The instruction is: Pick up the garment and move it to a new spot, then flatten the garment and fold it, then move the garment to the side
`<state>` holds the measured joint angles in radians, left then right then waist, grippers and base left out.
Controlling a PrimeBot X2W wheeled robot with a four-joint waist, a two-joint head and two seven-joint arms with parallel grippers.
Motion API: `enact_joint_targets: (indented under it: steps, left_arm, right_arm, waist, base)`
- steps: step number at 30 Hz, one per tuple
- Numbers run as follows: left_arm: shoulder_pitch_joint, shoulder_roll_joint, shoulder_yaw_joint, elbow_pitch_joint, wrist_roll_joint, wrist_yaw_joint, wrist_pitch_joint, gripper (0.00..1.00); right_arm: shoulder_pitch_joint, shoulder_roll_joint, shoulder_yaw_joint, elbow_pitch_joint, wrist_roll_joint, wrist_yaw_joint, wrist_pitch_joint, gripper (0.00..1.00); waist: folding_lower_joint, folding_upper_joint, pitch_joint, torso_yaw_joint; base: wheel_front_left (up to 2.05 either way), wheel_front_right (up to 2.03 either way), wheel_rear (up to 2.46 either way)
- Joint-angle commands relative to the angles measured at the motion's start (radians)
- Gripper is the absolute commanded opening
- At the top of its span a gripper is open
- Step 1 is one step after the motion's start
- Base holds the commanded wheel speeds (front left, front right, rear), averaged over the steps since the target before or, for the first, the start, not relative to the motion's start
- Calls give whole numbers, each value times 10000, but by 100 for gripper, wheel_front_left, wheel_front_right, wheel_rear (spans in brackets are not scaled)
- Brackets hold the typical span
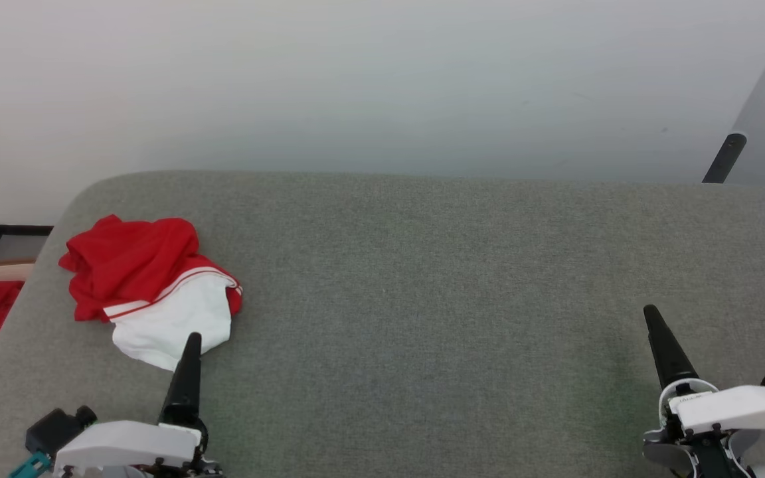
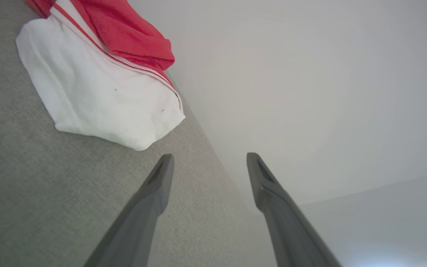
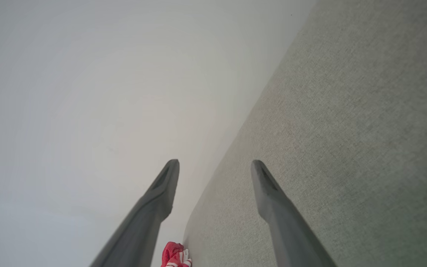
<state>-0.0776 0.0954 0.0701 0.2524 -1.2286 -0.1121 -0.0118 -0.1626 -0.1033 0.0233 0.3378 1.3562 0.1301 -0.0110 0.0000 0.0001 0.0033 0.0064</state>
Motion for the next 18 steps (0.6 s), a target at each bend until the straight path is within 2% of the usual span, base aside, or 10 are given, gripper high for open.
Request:
enact_joint_targets:
  steps: [1,18]
  left_arm:
    - [-256,88,-18,-201,509,74,-111,100]
    - [-283,302,-358,-232,4046,311,-716,100]
  right_arm:
    - [-418,-166,148,-73,-457,3,-117,100]
    - [-769,-421,432,224,-4058,4,-724,100]
  waist:
    - [0,-1,0,4]
    - [0,-1,-27,41]
  base:
    - [0,0,0]
    - [0,0,0]
